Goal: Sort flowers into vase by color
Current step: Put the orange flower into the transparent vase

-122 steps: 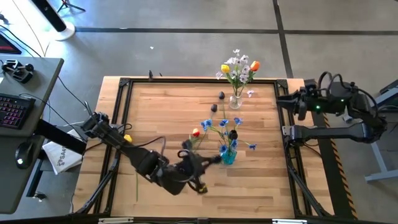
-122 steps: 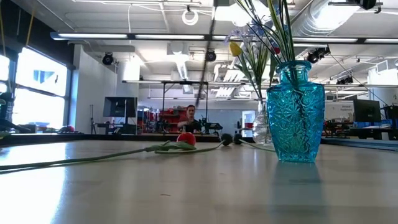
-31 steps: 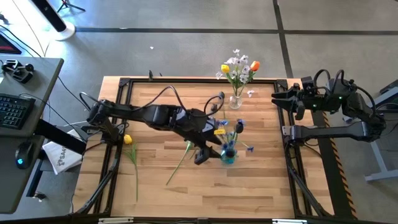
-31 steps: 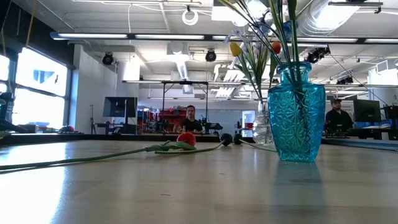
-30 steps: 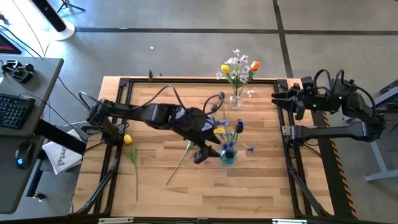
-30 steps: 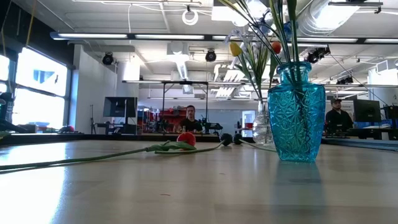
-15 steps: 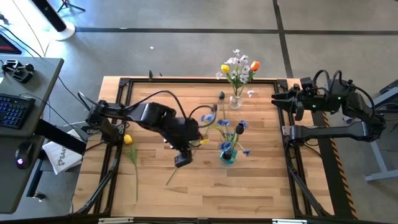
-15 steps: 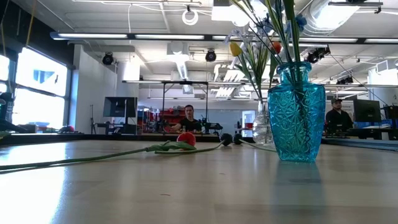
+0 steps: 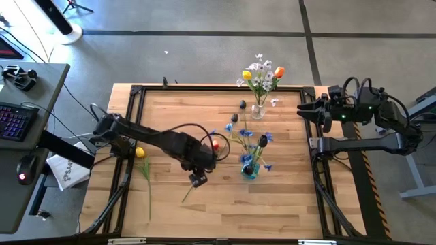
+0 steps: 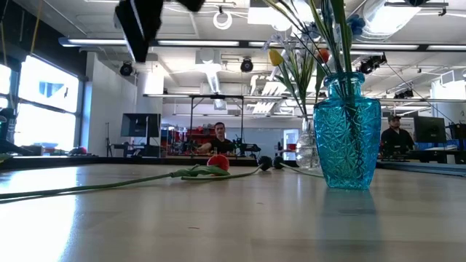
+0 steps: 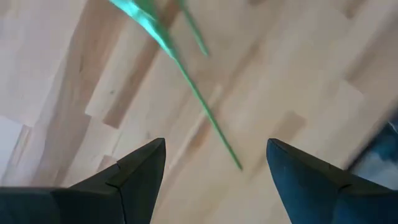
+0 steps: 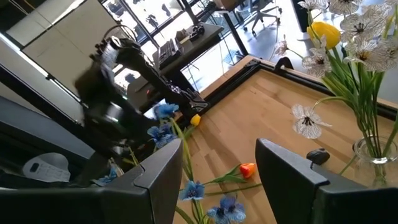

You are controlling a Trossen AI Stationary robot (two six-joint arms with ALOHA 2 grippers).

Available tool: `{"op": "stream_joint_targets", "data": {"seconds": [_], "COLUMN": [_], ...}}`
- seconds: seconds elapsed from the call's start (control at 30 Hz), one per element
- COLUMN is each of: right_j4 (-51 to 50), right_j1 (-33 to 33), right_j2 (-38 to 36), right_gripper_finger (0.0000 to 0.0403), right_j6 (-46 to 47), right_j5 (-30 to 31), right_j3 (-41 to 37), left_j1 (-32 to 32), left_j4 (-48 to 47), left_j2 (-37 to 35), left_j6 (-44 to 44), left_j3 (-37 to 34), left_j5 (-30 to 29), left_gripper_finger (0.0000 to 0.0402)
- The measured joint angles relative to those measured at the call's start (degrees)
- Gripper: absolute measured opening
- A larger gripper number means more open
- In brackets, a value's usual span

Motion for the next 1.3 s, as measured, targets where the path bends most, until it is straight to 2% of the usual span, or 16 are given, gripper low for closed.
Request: {"op": "stream_joint_targets", "data": {"seconds": [0.1,0.27,0.4,0.5,0.77,0.93,1.13,1.3], "right_j4": [-0.21,-0.27,-0.27,-0.27,-0.24,-0.24,-0.24,-0.23], "right_j1": [0.00,-0.01,-0.02,-0.01,-0.01,-0.02,0.00,0.00], "right_j2": [0.00,0.00,0.00,0.02,0.04,0.04,0.07,0.07], "right_gripper_finger": [0.0199,0.0199,0.0199,0.0199,0.0199,0.0199,0.0199,0.0199], "right_j6": [0.88,2.05,2.27,2.30,2.61,3.80,4.86,5.29], "right_j5": [-0.75,-1.43,-1.43,-1.41,-1.41,-1.39,-1.39,-1.39], "right_j3": [0.00,0.00,0.00,0.00,0.00,0.00,0.00,0.00], "left_j1": [0.56,1.66,2.61,3.55,5.50,6.22,6.54,6.59], "left_j4": [7.49,18.63,25.83,31.26,34.50,40.63,41.72,40.60], "left_j2": [-0.02,-0.02,-0.02,-0.04,2.85,5.29,8.66,8.89], "left_j6": [-4.73,-14.70,-15.62,-15.58,-15.46,-12.02,-11.00,-9.06], "left_j3": [-6.08,-13.79,-17.98,-20.57,-24.35,-25.45,-25.40,-25.35], "left_j5": [-2.12,-10.28,-17.53,-20.52,-20.61,-17.67,-15.77,-15.70], "left_gripper_finger": [0.0269,0.0269,0.0269,0.0269,0.0266,0.0242,0.0187,0.0102]}}
